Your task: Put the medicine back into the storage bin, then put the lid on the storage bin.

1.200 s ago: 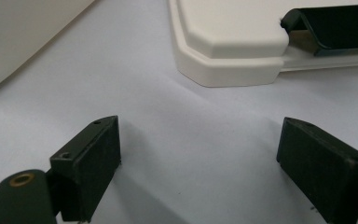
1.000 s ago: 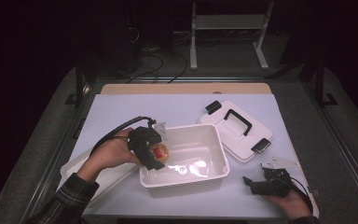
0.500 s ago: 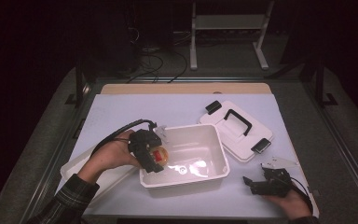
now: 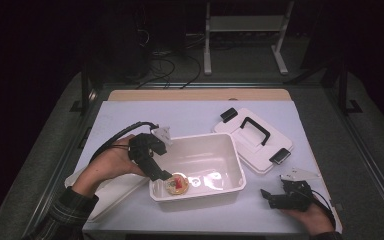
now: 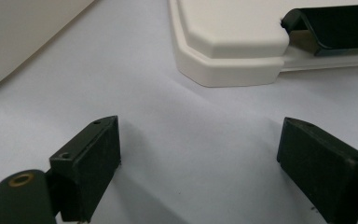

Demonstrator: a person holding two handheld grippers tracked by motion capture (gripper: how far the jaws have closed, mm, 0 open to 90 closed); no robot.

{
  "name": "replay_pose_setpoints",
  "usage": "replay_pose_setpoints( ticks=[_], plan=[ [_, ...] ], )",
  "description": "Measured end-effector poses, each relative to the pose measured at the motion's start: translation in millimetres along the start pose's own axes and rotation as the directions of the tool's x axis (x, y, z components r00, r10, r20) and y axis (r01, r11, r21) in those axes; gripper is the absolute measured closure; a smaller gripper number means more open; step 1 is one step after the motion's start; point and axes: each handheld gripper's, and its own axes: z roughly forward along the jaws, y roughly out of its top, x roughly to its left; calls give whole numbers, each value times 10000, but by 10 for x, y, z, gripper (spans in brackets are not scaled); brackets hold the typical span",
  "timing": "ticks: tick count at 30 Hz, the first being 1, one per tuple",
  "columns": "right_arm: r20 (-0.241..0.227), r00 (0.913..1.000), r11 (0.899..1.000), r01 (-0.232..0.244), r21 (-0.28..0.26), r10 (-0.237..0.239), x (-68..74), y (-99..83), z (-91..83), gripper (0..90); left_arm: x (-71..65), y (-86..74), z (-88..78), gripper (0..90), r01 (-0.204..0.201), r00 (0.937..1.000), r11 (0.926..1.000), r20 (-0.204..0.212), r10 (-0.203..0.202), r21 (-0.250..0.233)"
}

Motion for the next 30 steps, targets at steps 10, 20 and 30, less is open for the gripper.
replay_pose_setpoints(
  ticks=[10,20,30],
  plan=[
    [6,10000,10000,2,22,-2,1,1,-1,126,75,-333,-329,176,843,9948,9959,-549,-861,-337],
    [5,10000,10000,15,6,-15,-1,0,1,126,177,-780,-467,178,1863,9758,9813,-1076,-1906,-485],
    [8,10000,10000,15,9,-15,0,0,1,126,269,-1165,-371,198,2867,9463,9568,-1411,-2907,-489]
  ],
)
